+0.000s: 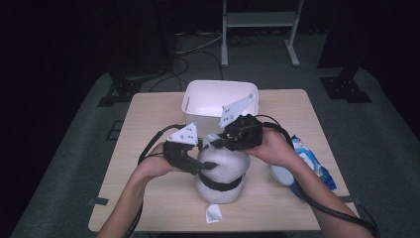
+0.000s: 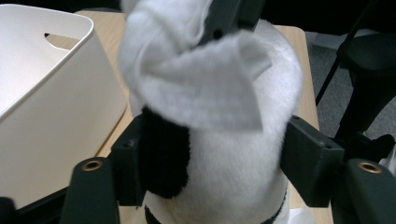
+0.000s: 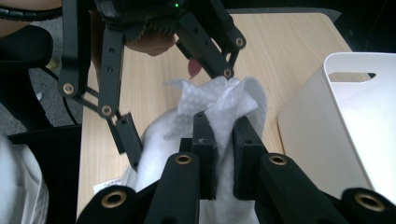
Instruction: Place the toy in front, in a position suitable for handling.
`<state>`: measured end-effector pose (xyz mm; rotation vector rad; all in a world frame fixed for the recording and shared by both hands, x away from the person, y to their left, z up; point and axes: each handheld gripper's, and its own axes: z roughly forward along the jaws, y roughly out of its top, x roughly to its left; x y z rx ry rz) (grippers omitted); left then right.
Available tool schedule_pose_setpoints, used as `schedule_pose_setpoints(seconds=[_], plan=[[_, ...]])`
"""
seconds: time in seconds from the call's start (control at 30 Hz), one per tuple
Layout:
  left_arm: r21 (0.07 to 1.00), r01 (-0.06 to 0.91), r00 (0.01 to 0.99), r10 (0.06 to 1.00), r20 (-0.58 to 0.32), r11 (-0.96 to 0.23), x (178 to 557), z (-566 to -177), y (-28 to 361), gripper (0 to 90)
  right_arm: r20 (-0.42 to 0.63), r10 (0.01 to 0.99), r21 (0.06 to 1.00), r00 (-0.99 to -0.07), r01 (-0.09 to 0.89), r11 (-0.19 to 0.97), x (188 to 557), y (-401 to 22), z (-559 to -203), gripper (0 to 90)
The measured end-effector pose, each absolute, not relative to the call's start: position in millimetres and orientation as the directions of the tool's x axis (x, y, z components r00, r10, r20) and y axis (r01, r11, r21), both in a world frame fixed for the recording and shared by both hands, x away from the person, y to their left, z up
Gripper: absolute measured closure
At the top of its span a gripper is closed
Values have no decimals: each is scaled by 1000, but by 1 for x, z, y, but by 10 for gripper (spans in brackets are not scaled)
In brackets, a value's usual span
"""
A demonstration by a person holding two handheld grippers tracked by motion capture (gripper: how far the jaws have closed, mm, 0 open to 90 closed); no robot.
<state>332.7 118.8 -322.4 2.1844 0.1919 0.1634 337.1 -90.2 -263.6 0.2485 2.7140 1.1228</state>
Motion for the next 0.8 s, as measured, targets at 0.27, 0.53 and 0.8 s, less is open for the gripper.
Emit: schedule_pose_setpoints(seconds=[0.27,0.53,0.8], plan=[[833,129,978,209,-16,-538,334,-325,122,185,-95,237,722,-967,97,685,335,-107,-269,819],[851,183,977,184,-103,-493,340,-339,121,240,-75,244,722,-967,116,682,330,-121,-267,819],[852,155,983,163,-83,-501,336,-336,115,308,-101,221,713,-970,85,696,329,-106,-262,819]])
